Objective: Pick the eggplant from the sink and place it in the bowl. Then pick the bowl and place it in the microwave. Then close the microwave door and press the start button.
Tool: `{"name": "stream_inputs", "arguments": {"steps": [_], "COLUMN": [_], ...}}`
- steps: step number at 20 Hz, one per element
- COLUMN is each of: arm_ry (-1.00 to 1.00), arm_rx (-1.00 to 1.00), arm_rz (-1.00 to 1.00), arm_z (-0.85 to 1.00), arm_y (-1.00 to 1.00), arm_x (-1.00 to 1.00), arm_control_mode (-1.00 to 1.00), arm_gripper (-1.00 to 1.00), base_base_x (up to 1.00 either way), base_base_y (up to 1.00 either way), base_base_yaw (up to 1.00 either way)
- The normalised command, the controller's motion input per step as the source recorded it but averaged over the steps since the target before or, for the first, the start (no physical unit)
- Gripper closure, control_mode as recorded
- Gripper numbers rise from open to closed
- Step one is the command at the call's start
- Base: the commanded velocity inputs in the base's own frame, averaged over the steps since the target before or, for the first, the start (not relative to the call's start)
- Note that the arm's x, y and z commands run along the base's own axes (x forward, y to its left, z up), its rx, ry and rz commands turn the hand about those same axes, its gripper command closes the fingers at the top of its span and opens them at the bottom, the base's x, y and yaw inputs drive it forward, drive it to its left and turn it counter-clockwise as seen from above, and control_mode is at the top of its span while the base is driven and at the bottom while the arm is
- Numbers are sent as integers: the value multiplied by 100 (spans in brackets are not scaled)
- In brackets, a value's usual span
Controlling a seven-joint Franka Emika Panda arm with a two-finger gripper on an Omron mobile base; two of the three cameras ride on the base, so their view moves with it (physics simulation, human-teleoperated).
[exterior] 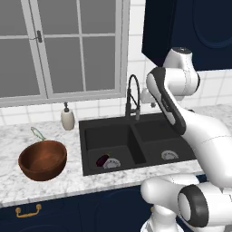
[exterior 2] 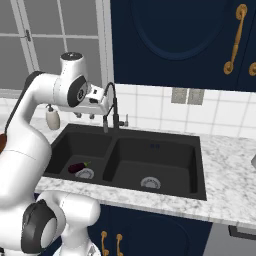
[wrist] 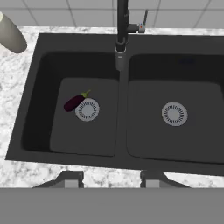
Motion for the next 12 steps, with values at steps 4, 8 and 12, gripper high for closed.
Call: {"name": "stream_inputs", "arguments": {"steps": [4, 8, 12], "arm_ry": [0, 4, 5], "arm_rx": [1, 7, 9], "arm_rz": [0, 0, 0], "arm_z": [-2, -28, -36], "arm_y": [4, 25, 37], "arm_x": [-16, -13, -5], "arm_control_mode": [-100, -100, -100], "arm_gripper": [-100, -100, -100], "base_base_x": [0, 0, 0], "base_base_y": [0, 0, 0], "base_base_yaw": [0, 0, 0]}}
